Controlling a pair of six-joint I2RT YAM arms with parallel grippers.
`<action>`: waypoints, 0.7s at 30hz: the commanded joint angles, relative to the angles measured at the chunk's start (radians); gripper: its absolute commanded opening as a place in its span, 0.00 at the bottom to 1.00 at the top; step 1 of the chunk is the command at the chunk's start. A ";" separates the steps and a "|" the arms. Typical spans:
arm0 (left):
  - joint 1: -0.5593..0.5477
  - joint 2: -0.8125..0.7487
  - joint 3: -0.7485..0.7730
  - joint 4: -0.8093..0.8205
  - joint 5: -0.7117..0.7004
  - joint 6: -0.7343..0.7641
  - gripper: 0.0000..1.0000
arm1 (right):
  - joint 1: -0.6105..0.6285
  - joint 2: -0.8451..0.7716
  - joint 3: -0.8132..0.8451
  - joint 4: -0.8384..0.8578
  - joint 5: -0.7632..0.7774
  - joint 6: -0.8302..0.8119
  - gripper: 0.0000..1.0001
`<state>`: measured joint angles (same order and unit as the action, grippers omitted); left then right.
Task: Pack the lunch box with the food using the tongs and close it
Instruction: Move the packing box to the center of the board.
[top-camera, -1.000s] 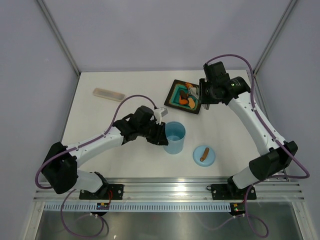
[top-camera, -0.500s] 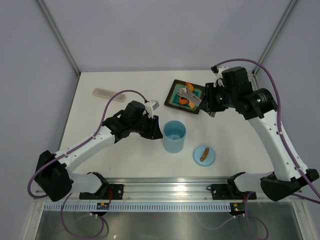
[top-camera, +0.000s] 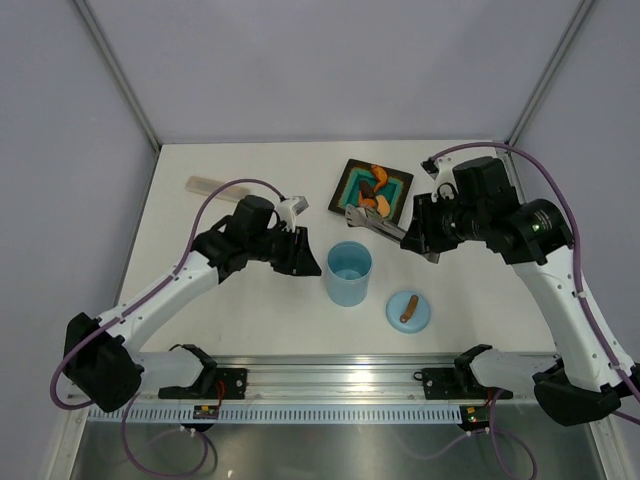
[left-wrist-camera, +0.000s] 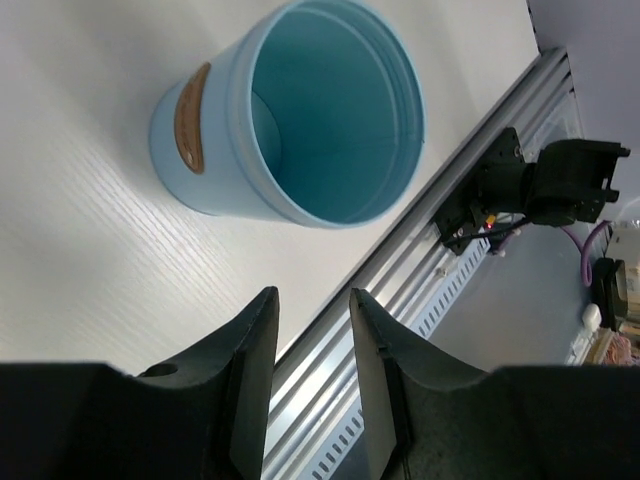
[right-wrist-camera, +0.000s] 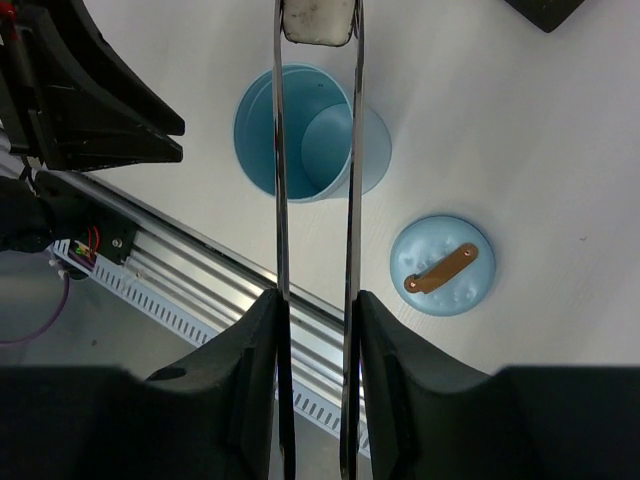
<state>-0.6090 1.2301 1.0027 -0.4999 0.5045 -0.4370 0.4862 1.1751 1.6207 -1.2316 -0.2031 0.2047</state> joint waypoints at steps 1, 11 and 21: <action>-0.017 -0.070 -0.042 0.003 0.112 -0.002 0.38 | 0.012 -0.048 0.004 0.006 -0.055 -0.028 0.20; -0.201 -0.074 -0.112 0.142 0.096 -0.069 0.36 | 0.011 -0.077 0.028 0.023 0.269 0.077 0.20; -0.481 0.075 -0.044 0.233 -0.317 -0.060 0.34 | 0.011 -0.035 0.048 -0.002 0.620 0.254 0.19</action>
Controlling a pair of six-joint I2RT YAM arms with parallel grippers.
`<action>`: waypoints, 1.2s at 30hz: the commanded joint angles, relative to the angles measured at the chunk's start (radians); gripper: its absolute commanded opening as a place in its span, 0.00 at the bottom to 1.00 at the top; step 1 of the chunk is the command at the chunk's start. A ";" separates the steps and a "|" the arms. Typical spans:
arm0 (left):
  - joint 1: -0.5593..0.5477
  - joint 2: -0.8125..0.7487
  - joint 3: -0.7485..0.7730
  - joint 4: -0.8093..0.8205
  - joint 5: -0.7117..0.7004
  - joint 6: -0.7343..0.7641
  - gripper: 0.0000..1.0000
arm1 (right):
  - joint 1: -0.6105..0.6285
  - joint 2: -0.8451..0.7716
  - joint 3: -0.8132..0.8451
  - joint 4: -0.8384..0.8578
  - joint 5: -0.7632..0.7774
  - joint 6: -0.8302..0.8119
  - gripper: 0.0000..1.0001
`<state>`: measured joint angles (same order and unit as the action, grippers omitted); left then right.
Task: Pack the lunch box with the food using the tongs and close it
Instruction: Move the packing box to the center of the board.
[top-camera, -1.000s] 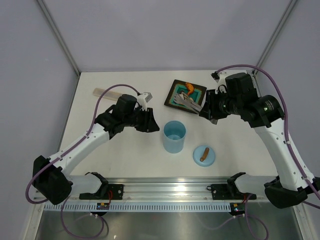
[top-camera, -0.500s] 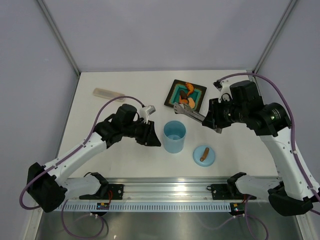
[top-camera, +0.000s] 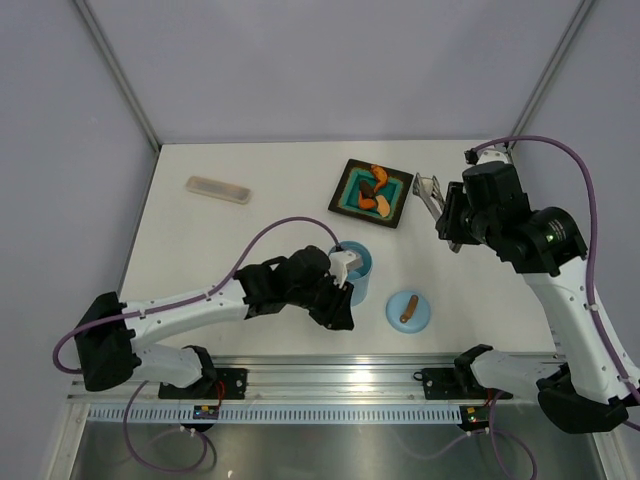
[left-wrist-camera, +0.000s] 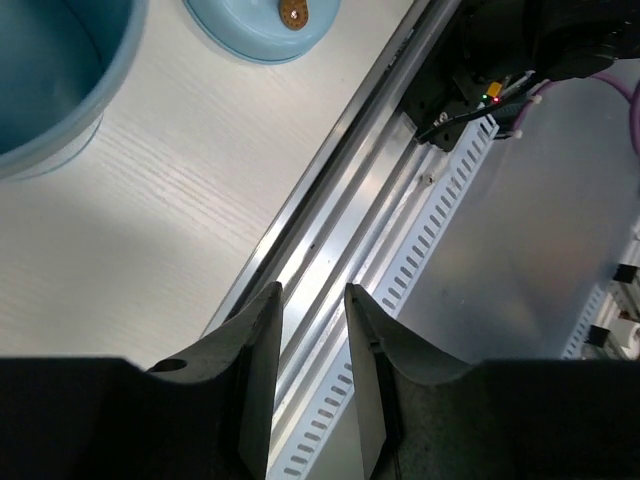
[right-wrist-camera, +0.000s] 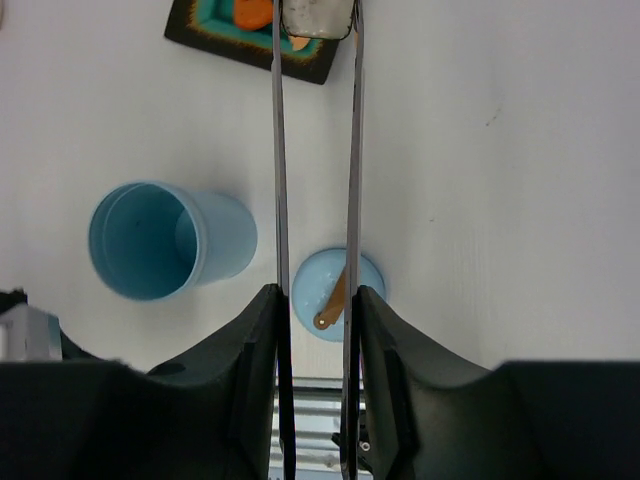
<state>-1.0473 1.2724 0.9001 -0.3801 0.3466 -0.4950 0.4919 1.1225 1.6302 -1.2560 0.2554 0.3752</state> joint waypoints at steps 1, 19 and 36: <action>-0.063 0.048 0.071 0.125 -0.176 -0.007 0.34 | 0.005 0.022 0.036 0.018 0.201 0.106 0.19; -0.151 0.378 0.273 0.210 -0.481 -0.004 0.32 | 0.004 0.031 0.033 0.026 0.234 0.111 0.20; 0.010 0.315 0.149 0.210 -0.557 -0.047 0.33 | 0.004 0.066 0.014 0.069 0.136 0.065 0.19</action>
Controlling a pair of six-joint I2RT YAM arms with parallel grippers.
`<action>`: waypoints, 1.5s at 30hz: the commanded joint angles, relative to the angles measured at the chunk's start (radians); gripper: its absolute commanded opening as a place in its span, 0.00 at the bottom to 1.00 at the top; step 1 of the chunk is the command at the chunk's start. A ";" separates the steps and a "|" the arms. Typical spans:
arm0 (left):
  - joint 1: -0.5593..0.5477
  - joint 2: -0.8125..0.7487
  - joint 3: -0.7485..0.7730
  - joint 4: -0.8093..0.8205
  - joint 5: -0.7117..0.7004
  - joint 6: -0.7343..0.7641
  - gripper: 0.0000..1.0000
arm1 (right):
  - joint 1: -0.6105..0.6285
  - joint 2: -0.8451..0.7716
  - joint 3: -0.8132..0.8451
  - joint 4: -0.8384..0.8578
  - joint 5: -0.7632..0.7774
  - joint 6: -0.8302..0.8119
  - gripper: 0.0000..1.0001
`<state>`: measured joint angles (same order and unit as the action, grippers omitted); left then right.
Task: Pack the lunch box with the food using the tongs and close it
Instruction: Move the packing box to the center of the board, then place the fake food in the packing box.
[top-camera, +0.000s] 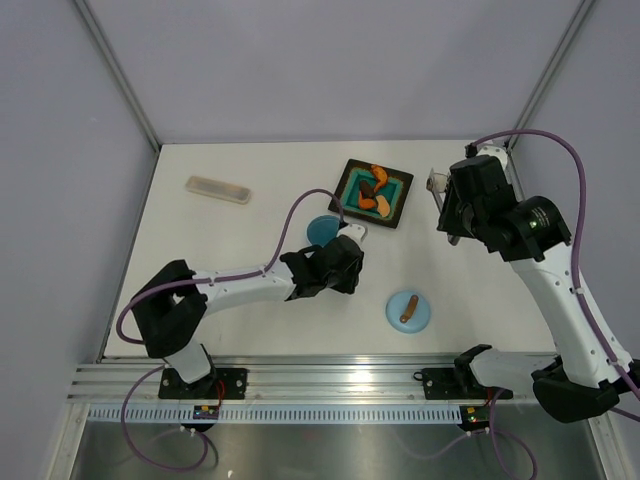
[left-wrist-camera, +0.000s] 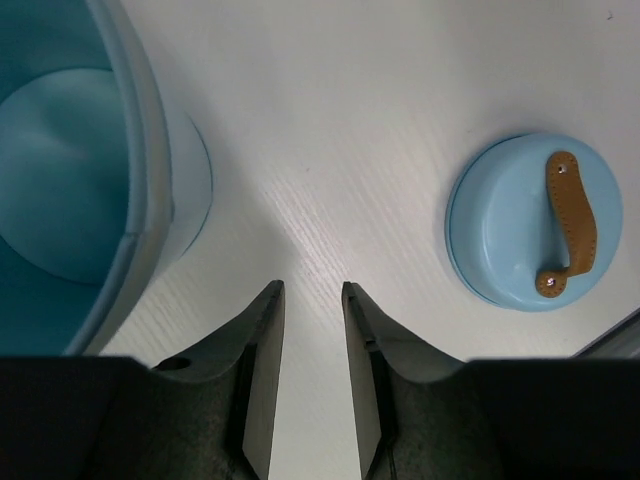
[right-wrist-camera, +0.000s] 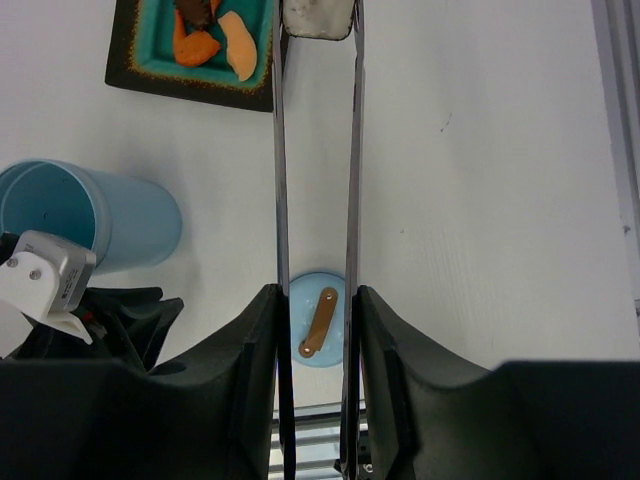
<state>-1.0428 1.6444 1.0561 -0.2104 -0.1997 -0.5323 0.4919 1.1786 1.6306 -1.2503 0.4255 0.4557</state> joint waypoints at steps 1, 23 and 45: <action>0.006 -0.066 -0.008 0.036 0.026 0.003 0.33 | 0.004 0.012 0.012 0.071 -0.047 -0.017 0.19; 0.426 -0.653 -0.018 -0.325 0.332 0.014 0.54 | 0.051 0.059 0.003 0.270 -0.648 -0.245 0.15; 0.557 -0.640 0.015 -0.457 0.247 -0.034 0.69 | 0.112 0.128 -0.064 0.184 -0.665 -0.301 0.25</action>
<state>-0.4889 0.9993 1.0367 -0.6823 0.0639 -0.5613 0.5884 1.3075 1.5635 -1.0866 -0.2295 0.1783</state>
